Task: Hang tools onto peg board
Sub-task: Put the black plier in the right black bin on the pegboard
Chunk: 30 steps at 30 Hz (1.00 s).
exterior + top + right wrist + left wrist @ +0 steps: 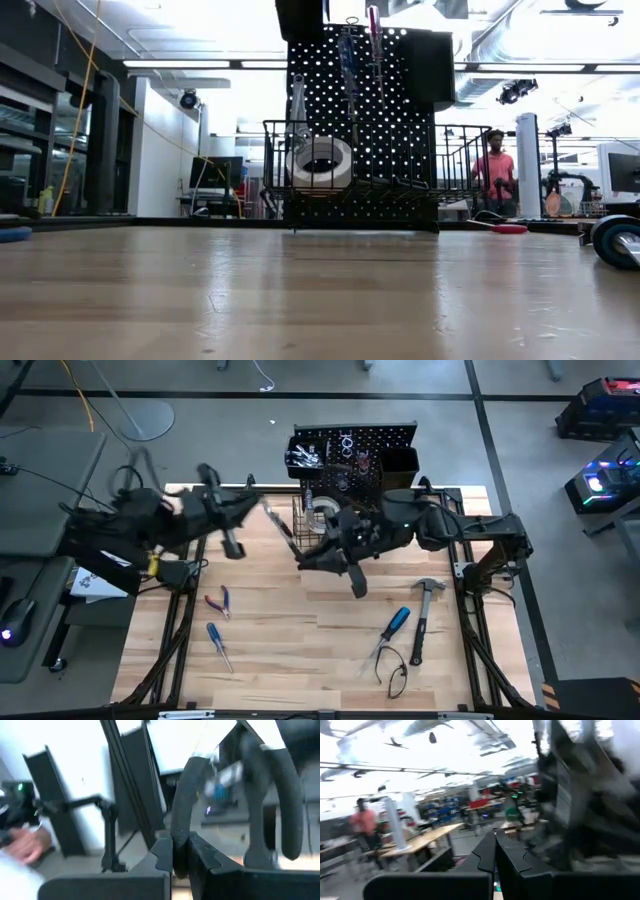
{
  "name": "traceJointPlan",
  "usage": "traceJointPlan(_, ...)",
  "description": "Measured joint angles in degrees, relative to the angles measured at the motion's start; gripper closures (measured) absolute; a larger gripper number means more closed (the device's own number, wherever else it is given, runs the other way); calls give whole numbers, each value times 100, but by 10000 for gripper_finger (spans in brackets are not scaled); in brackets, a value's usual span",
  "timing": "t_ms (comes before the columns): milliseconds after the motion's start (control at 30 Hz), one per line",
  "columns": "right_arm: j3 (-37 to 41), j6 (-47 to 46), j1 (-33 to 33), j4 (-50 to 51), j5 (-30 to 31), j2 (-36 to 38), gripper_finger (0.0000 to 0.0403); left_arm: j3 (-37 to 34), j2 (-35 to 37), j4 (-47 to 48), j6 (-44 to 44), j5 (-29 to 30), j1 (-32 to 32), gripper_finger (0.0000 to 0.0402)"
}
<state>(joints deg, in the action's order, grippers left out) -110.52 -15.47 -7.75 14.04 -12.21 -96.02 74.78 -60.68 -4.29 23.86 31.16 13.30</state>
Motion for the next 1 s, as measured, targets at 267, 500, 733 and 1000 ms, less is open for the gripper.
traceJointPlan(267,-7,302,0,-614,228,-13,389,541,-817,-18,-441,-1089,-264,401)
traceJointPlan(500,-7,756,-11,-673,627,-1,389,898,-1113,53,-267,-1518,-293,401)
traceJointPlan(733,-9,1226,31,-402,1267,313,389,923,-665,1138,105,-842,-560,401)
traceJointPlan(1000,0,1743,70,938,3100,889,389,32,-83,1323,-965,-1859,-1830,401)
